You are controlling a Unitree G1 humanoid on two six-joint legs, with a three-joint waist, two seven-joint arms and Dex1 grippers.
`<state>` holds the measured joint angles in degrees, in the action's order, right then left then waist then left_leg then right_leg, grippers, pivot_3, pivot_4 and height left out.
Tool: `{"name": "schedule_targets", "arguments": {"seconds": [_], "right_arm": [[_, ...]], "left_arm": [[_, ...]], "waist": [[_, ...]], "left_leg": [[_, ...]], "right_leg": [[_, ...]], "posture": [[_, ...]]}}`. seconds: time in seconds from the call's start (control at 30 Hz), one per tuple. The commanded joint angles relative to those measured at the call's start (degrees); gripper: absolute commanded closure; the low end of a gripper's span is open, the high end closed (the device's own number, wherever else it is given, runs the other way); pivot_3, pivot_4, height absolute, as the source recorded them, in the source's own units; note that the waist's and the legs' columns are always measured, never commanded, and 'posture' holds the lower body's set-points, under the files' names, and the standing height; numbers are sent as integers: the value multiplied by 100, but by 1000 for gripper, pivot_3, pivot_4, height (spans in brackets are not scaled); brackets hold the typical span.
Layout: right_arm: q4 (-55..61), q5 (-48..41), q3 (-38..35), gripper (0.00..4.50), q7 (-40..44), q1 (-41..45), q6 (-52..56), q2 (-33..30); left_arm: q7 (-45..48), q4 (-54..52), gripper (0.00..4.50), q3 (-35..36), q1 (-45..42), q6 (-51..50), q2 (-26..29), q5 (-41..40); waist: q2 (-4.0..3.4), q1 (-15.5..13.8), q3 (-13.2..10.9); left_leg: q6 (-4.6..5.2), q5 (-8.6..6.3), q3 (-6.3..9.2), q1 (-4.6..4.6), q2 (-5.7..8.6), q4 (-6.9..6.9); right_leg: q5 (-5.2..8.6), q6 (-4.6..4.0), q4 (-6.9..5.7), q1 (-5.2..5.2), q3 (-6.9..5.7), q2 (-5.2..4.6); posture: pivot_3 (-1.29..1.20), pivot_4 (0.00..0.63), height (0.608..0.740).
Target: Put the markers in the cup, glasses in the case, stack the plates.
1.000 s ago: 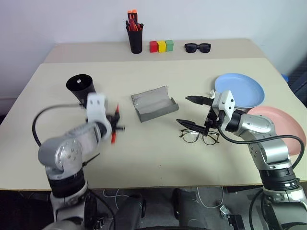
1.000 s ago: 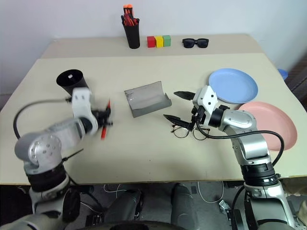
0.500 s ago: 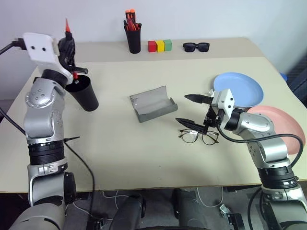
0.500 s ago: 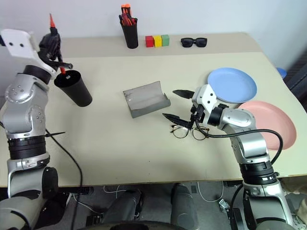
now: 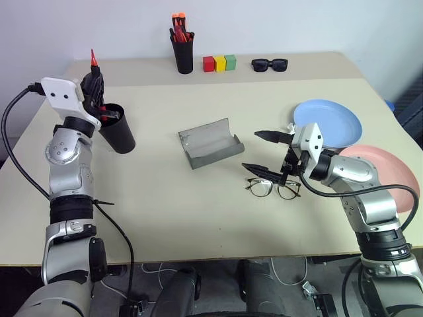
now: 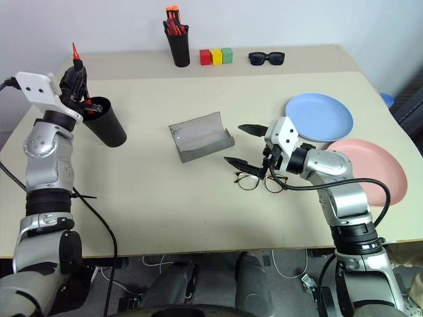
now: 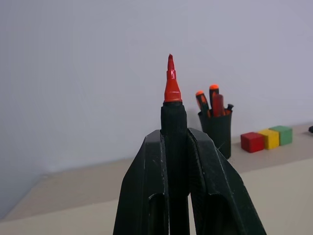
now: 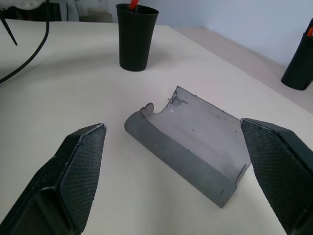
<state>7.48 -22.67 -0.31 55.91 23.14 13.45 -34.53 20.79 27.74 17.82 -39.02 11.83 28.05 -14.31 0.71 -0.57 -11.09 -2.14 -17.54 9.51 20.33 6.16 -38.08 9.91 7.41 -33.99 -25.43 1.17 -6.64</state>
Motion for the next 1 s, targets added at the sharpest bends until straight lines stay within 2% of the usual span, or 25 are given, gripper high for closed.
{"name": "schedule_targets", "arguments": {"seconds": [0.03,0.07,0.27,0.3,0.37,0.5,0.63,0.7,0.8,1.0], "right_arm": [[191,-63,-137,0,11,19,-46,-74],[197,-63,-143,0,8,6,-48,-82],[173,-42,-105,0,-19,24,-80,-29],[163,-41,-100,0,-21,34,-85,-19],[153,-39,-97,0,-22,42,-95,-13],[50,-26,-106,0,0,83,-145,-9],[-133,41,-136,0,13,99,-264,-41],[-237,121,-184,0,39,43,-383,-136],[-236,110,-335,0,55,-90,-398,-259],[173,57,-536,0,-138,-431,-259,-363]], "left_arm": [[128,2,3477,113,-76,264,132,-59],[172,-27,3160,123,-39,264,136,-93],[350,-399,291,84,-48,65,133,-266],[392,-526,21,52,-59,-44,144,-300],[561,-829,21,-9,-69,-363,143,-473],[1557,-2150,21,-616,-52,-2599,198,-1646],[2512,-2414,21,-1343,-140,-3978,360,-2013],[2934,-2061,21,-1842,-253,-4175,353,-1733],[3471,-1387,21,-2622,-487,-3793,136,-1067],[3586,258,21,-3162,-1170,-3224,-607,-179]], "waist": [[0,0,0],[0,0,0],[0,2,0],[0,1,0],[0,2,0],[0,0,0],[0,22,0],[-1,44,0],[-1,66,0],[2,50,-1]], "left_leg": [[0,0,0,0,0,0],[0,0,0,0,0,0],[3,-2,1,-1,0,0],[3,-2,1,-1,0,0],[3,-2,1,-1,-1,0],[6,-3,4,1,-2,-2],[9,-4,4,0,1,-4],[9,-4,3,-4,4,-4],[9,-4,2,-3,4,-3],[9,-4,2,1,4,-3]], "right_leg": [[0,0,0,0,0,0],[0,0,0,0,0,0],[0,0,-1,0,0,0],[0,0,-1,0,0,0],[0,0,-1,0,0,0],[-1,1,-4,0,0,-1],[-3,6,-7,2,0,-2],[-3,6,-10,2,0,1],[-4,4,-8,2,0,7],[-5,3,-2,1,0,7]], "posture": [[0,150,740],[0,150,740],[0,150,740],[0,150,740],[0,150,740],[0,150,740],[0,150,740],[0,150,740],[0,150,740],[0,150,740]]}}
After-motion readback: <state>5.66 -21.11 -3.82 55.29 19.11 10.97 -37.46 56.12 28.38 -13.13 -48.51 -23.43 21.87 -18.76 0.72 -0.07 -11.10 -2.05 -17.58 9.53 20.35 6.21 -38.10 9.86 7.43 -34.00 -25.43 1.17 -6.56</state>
